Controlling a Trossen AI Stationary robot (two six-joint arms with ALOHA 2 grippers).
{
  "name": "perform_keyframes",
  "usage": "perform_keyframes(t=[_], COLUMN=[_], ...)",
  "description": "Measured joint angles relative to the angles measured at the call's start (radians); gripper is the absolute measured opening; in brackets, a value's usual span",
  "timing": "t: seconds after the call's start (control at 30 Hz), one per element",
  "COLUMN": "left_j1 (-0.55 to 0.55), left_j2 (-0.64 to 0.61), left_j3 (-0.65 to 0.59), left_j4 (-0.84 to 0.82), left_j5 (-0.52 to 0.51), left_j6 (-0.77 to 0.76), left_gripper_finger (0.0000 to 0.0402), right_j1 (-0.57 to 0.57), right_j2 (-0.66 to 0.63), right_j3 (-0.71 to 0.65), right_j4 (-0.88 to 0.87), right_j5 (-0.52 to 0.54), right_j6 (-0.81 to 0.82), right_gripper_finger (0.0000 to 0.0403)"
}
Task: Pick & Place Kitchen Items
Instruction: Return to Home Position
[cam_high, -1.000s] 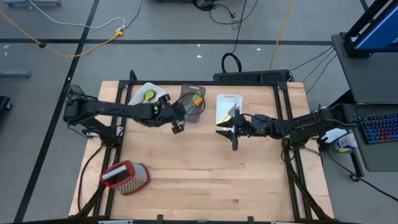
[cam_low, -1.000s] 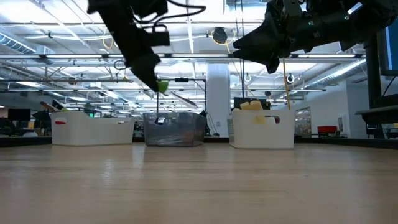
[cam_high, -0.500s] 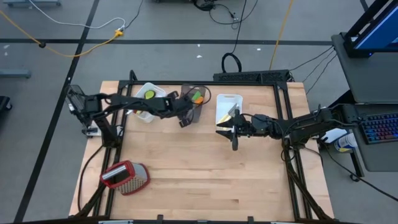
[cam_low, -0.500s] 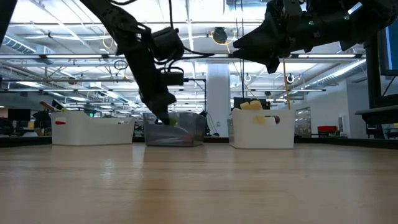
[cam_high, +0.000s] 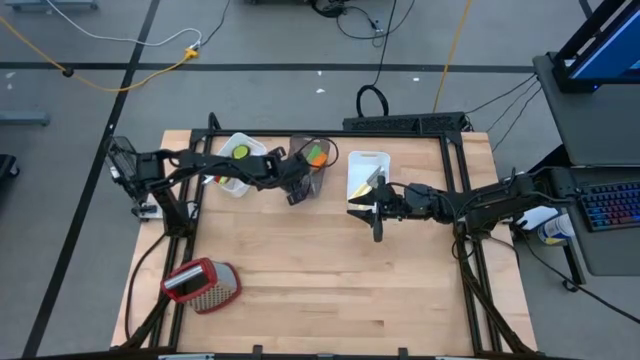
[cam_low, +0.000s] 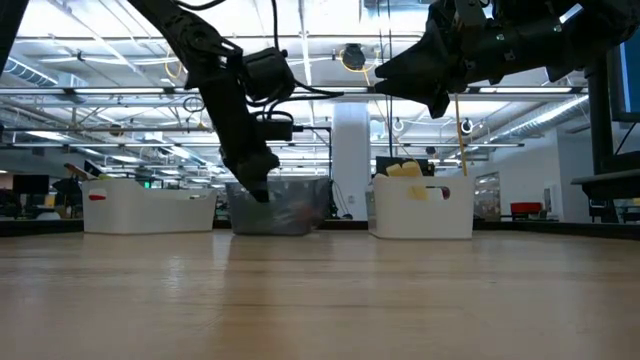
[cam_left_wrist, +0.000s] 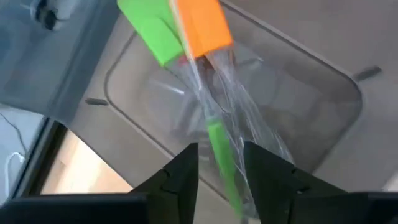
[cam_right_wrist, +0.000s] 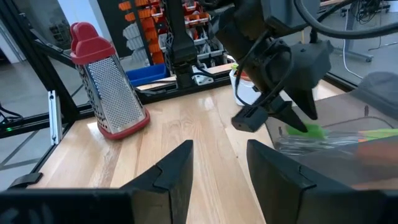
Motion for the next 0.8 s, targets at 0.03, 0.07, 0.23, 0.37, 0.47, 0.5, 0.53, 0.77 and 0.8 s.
perform_keyframes(t=[0.03, 0.07, 0.23, 0.37, 0.47, 0.5, 0.53, 0.77, 0.8], left_j1=[-0.002, -0.005, -0.012, -0.016, -0.023, -0.027, -0.03, -0.087, -0.097], left_j2=[-0.005, -0.008, -0.061, -0.133, -0.209, -0.238, -0.27, -0.511, -0.547], left_j3=[-0.001, -0.002, -0.002, -0.002, -0.002, -0.002, -0.002, -0.002, -0.001], left_j4=[-0.01, -0.013, -0.032, -0.048, -0.077, -0.076, -0.089, -0.152, -0.151], left_j5=[0.007, 0.014, 0.05, 0.05, 0.049, 0.049, 0.05, 0.049, 0.049], left_j6=[-0.002, -0.002, 0.013, 0.011, -0.016, -0.029, -0.043, -0.048, -0.047], left_gripper_finger=[0.0135, 0.0139, 0.0147, 0.014, 0.0134, 0.0132, 0.0132, 0.0131, 0.0131], right_j1=[0.0, 0.0, 0.0, 0.0, 0.0, 0.0, 0.0, 0.0, 0.0], right_j2=[0.0, 0.0, 0.0, 0.0, -0.001, -0.006, -0.01, -0.119, -0.144], right_j3=[0.0, 0.0, 0.0, 0.0, 0.0, 0.0, 0.0, 0.0, 0.0], right_j4=[0.0, 0.0, 0.001, 0.002, 0.003, -0.001, -0.002, -0.106, -0.131], right_j5=[0.0, 0.0, 0.0, -0.001, -0.002, -0.004, -0.013, -0.131, -0.128], right_j6=[0.0, 0.0, 0.0, 0.0, 0.0, 0.0, -0.001, -0.125, -0.138], right_gripper_finger=[0.0141, 0.0141, 0.0141, 0.0141, 0.0141, 0.0141, 0.0141, 0.0141, 0.0141])
